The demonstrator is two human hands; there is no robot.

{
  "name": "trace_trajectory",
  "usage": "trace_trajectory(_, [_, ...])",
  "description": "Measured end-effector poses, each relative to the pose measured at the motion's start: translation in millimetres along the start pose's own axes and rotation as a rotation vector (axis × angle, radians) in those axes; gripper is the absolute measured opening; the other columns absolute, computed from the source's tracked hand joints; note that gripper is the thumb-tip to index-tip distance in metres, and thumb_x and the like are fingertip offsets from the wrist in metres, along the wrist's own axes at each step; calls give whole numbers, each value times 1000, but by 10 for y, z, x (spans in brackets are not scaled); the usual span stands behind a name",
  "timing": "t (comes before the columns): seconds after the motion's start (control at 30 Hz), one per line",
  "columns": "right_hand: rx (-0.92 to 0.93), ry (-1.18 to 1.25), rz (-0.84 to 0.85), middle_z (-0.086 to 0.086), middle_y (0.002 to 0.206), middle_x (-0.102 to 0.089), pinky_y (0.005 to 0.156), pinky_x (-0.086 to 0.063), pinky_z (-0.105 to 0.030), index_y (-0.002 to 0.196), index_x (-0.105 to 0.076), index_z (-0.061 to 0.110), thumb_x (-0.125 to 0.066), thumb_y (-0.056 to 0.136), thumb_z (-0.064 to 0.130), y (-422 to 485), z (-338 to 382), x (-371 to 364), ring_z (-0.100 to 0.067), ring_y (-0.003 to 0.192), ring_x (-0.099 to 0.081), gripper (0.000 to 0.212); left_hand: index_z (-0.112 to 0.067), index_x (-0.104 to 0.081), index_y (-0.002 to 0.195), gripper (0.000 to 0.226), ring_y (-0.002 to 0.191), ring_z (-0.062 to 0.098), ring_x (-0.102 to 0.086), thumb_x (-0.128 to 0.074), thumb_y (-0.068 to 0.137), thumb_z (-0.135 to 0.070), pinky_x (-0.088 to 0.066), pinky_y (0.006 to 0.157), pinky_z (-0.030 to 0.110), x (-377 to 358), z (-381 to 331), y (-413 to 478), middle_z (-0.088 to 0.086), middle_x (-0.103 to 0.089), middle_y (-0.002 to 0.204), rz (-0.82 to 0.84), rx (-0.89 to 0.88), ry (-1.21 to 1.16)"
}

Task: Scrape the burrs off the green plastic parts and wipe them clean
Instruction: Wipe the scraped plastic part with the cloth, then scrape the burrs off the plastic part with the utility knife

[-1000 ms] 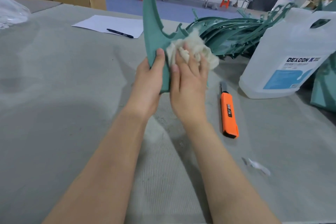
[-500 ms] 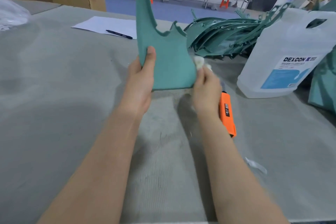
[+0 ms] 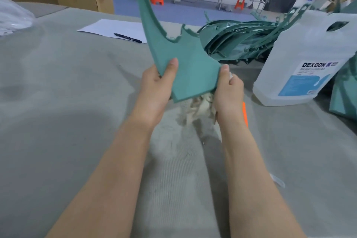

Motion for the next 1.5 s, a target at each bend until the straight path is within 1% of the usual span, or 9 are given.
trace_trajectory(0.2, [18, 2, -63, 9, 51, -37, 53, -25, -29, 61, -34, 18, -28, 103, 48, 40, -83, 16, -11, 51, -33, 52, -27, -67, 89, 18, 91, 6, -70, -52, 92, -36, -55, 77, 24, -26, -120, -41, -16, -74, 87, -22, -204, 128])
trace_trajectory(0.33, [-299, 579, -174, -4, 90, -72, 83, -55, -35, 97, -66, 13, -34, 100, 55, 158, -130, 213, -21, 82, -69, 53, -22, -65, 93, 19, 93, 11, -70, -48, 100, -25, -55, 86, 36, 189, -243, 32, -11, -74, 90, -358, -208, -164])
trace_trajectory(0.43, [-224, 939, -69, 3, 66, -62, 66, -48, -29, 71, -69, 25, -40, 100, 38, 197, -83, 257, -15, 59, -55, 43, -24, -62, 95, 20, 100, 18, -68, -44, 102, -21, -53, 93, 45, 316, -262, 59, -4, -71, 99, -514, -119, -261])
trace_trajectory(0.57, [-163, 638, -23, -2, 98, -64, 75, -51, -29, 106, -59, 17, -47, 94, 11, 109, -12, 5, -14, 84, -61, 19, -26, -58, 93, 23, 80, 12, -65, -42, 96, -9, -56, 67, 28, 316, -277, 27, -7, -66, 88, -468, -15, -290])
trace_trajectory(0.73, [31, 284, -81, 10, 98, -56, 76, -45, -12, 114, -51, 19, -50, 90, 0, 149, 77, -334, -7, 87, -56, 31, -23, -56, 95, 23, 79, 15, -64, -42, 94, -5, -57, 69, 26, 520, -475, -43, -5, -65, 87, -438, -26, -385])
trace_trajectory(1.0, [-17, -603, 357, -18, 145, -45, 109, -34, -41, 144, -41, 20, -54, 93, 35, 75, 308, -1067, -35, 134, -41, 56, -22, -53, 104, 23, 87, 16, -64, -46, 96, -1, -55, 62, 22, 1102, -917, -320, 3, -64, 105, -606, -178, -318])
trace_trajectory(1.1, [174, -301, 443, -11, 129, -61, 98, -39, -34, 128, -58, 18, -46, 97, 41, -455, 790, -1460, -25, 122, -54, 40, -22, -49, 115, 27, 93, 18, -62, -46, 97, -2, -56, 67, 22, 1448, -1108, -534, 1, -62, 109, -792, -307, -305])
trace_trajectory(1.23, [-73, 345, 1118, 4, 81, -74, 74, -56, -25, 94, -59, 21, -47, 100, 42, -1590, 1472, -2103, -11, 77, -72, 25, -23, -49, 120, 29, 97, 10, -62, -46, 98, -5, -55, 81, 25, 1982, -1404, -956, -8, -63, 109, -1047, -526, -225])
trace_trajectory(1.5, [206, 221, 1660, -3, 66, -61, 41, -40, -15, 98, -63, 13, -48, 101, 16, -3593, 1714, -2825, -6, 40, -48, 15, -24, -48, 110, 18, 120, 22, -55, -45, 100, -9, -48, 99, 32, 3118, -1737, -2200, 1, -57, 122, -1598, -698, -111])
Point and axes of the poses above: each hand's wrist, its own y-axis towards the middle knuckle, its own x-axis out of the back of the hand, z = x × y, the point moved 1 cm from there along y, towards the middle knuckle
